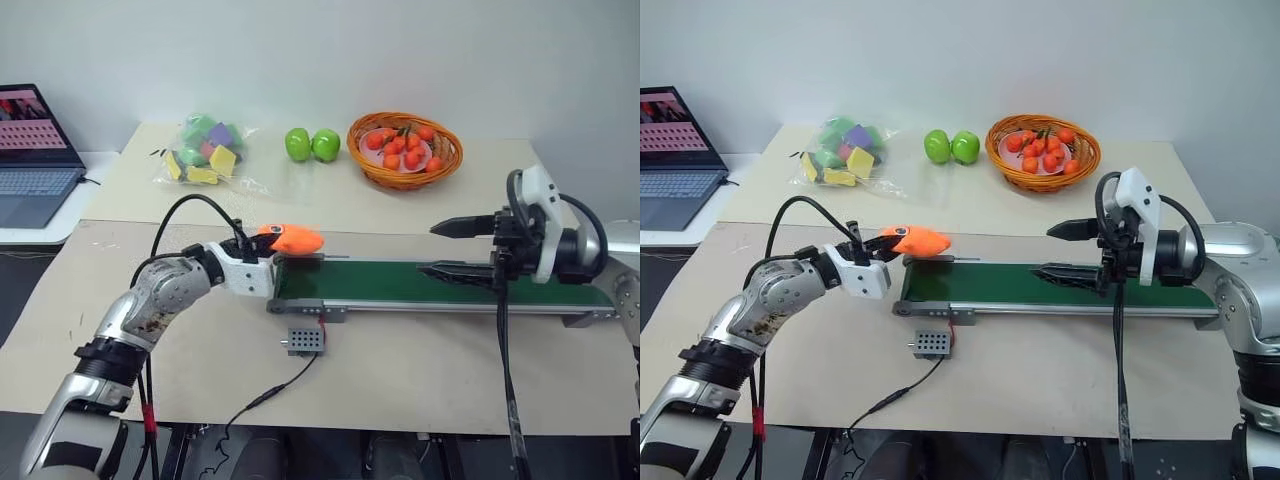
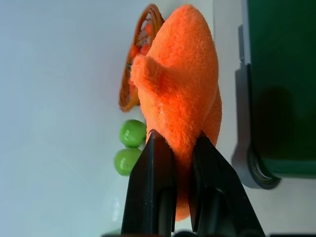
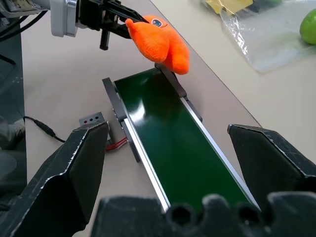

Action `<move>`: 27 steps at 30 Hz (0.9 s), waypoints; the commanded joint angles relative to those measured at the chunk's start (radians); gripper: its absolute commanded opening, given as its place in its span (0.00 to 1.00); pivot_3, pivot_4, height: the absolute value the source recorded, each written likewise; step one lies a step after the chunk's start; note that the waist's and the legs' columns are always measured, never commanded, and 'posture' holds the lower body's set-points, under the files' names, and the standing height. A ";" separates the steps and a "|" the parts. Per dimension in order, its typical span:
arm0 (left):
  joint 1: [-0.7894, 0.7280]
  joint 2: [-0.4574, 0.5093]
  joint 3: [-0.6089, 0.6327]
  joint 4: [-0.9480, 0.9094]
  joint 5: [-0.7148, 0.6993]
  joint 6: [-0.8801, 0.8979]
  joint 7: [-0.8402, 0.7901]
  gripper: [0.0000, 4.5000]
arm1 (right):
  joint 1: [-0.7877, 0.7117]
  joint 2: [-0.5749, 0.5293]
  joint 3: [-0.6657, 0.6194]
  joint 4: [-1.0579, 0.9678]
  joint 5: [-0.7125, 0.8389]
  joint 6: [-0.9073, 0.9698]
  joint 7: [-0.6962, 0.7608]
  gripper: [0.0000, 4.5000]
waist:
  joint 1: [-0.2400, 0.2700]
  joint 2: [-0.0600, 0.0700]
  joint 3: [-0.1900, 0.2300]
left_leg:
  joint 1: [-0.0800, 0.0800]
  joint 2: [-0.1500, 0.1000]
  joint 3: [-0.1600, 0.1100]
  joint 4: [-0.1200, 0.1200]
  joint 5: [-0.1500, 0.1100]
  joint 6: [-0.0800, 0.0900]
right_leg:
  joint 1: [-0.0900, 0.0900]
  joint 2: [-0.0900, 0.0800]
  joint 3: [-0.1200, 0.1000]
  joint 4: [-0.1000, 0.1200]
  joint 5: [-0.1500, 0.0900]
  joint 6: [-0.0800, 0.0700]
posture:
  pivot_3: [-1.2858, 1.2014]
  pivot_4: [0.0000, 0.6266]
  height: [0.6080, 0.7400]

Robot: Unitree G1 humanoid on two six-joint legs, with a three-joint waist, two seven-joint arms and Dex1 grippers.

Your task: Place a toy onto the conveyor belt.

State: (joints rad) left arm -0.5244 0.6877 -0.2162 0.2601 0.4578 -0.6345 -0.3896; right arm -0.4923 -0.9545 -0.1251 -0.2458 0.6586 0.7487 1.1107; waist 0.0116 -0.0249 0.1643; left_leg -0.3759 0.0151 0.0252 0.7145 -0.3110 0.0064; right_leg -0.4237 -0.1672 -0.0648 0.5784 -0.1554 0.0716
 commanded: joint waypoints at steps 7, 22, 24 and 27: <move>-0.007 -0.012 -0.008 0.081 0.181 -0.159 0.270 0.07 | -0.013 -0.017 -0.034 -0.027 0.035 0.009 0.003 1.00 | -0.001 0.000 0.000 | 0.000 0.000 0.000 0.000 0.000 0.000 | 0.000 0.000 0.000 0.000 0.000 0.000 | 0.52 0.24 0.99; -0.004 0.011 -0.100 0.139 0.362 -0.300 0.428 0.07 | -0.008 -0.024 -0.039 -0.036 0.040 0.024 -0.009 1.00 | 0.000 0.000 0.000 | 0.000 0.000 0.000 0.000 0.000 -0.001 | 0.000 0.000 0.000 0.000 0.000 0.000 | 0.52 0.24 0.99; -0.009 0.012 -0.116 0.143 0.390 -0.306 0.442 0.07 | -0.012 -0.026 -0.039 -0.034 0.039 0.025 -0.007 1.00 | 0.000 0.000 0.000 | 0.000 0.000 0.000 0.000 0.000 -0.001 | 0.000 0.000 0.000 0.001 0.000 0.000 | 0.52 0.24 0.99; -0.024 0.018 -0.131 0.170 0.419 -0.304 0.469 0.07 | -0.019 -0.029 -0.037 -0.028 0.038 0.026 -0.005 1.00 | 0.000 0.000 0.000 | 0.000 0.000 0.000 0.000 0.000 -0.001 | 0.000 0.000 0.000 0.000 0.000 0.000 | 0.52 0.24 0.99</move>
State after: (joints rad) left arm -0.5233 0.6907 -0.3488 0.4197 0.8655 -0.9242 0.0497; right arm -0.4931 -0.9608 -0.1279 -0.2573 0.6837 0.7707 1.1063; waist 0.0118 -0.0248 0.1642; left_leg -0.3756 0.0153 0.0255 0.7144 -0.3106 0.0056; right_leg -0.4238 -0.1672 -0.0650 0.5789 -0.1552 0.0719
